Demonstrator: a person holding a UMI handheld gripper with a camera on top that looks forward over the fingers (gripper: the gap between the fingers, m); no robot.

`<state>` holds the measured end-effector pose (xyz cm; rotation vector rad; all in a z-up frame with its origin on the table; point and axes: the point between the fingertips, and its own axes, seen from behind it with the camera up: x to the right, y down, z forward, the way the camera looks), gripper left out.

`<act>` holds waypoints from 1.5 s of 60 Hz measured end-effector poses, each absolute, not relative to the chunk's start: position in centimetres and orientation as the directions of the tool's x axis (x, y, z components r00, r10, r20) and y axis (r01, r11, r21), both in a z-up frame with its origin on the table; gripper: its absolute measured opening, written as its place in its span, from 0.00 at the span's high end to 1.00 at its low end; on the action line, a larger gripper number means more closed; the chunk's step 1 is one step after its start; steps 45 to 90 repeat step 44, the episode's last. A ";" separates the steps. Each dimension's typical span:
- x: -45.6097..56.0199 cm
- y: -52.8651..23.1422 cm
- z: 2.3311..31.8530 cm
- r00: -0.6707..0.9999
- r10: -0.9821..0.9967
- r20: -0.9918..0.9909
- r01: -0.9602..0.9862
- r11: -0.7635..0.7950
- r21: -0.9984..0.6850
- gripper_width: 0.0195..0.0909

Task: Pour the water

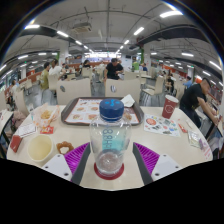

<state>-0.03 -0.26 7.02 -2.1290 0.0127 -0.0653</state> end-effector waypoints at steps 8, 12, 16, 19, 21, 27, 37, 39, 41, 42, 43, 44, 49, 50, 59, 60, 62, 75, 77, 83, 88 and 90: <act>0.2 -4.4 10.4 0.996 -0.070 0.047 -0.003 -0.581 -0.814 0.09; -0.3 -7.2 12.2 0.996 -0.081 0.048 -0.012 -0.610 -0.792 0.09; -1.3 -9.6 14.0 0.997 -0.070 0.043 -0.010 -0.624 -0.782 0.08; -2.0 -11.1 15.2 0.997 -0.062 0.044 -0.005 -0.630 -0.777 0.08; -2.4 -12.0 15.9 0.997 -0.060 0.045 -0.003 -0.633 -0.774 0.09; -3.0 -13.9 17.7 0.996 -0.055 0.064 0.015 -0.628 -0.778 0.08; -3.7 -15.5 19.4 0.997 -0.053 0.048 0.006 -0.613 -0.790 0.08; -3.6 -15.5 19.6 0.997 -0.050 0.054 0.012 -0.611 -0.791 0.08; -3.6 -15.6 19.6 0.997 -0.049 0.060 0.018 -0.612 -0.790 0.08; -3.5 -15.6 19.7 0.997 -0.049 0.064 0.021 -0.612 -0.790 0.09; -3.4 -15.7 19.9 0.996 -0.049 0.069 0.025 -0.611 -0.791 0.09; -3.4 -15.7 19.9 0.996 -0.052 0.070 0.024 -0.610 -0.792 0.08; -3.4 -15.7 19.9 0.996 -0.052 0.070 0.024 -0.610 -0.792 0.08; -3.4 -15.7 19.9 0.996 -0.052 0.070 0.024 -0.610 -0.792 0.08; -3.4 -15.7 19.9 0.996 -0.052 0.070 0.024 -0.610 -0.792 0.08; -3.4 -15.7 19.9 0.996 -0.052 0.070 0.024 -0.610 -0.792 0.08; -3.4 -15.7 19.9 0.996 -0.052 0.070 0.024 -0.610 -0.792 0.08; -3.4 -15.7 19.9 0.996 -0.052 0.070 0.024 -0.610 -0.792 0.08; -3.4 -15.7 19.9 0.996 -0.052 0.070 0.024 -0.610 -0.792 0.08; -3.4 -15.7 19.9 0.996 -0.052 0.070 0.024 -0.610 -0.792 0.08; -3.4 -15.7 19.9 0.996 -0.052 0.070 0.024 -0.610 -0.792 0.08; -3.4 -15.7 19.9 0.996 -0.052 0.070 0.024 -0.610 -0.792 0.08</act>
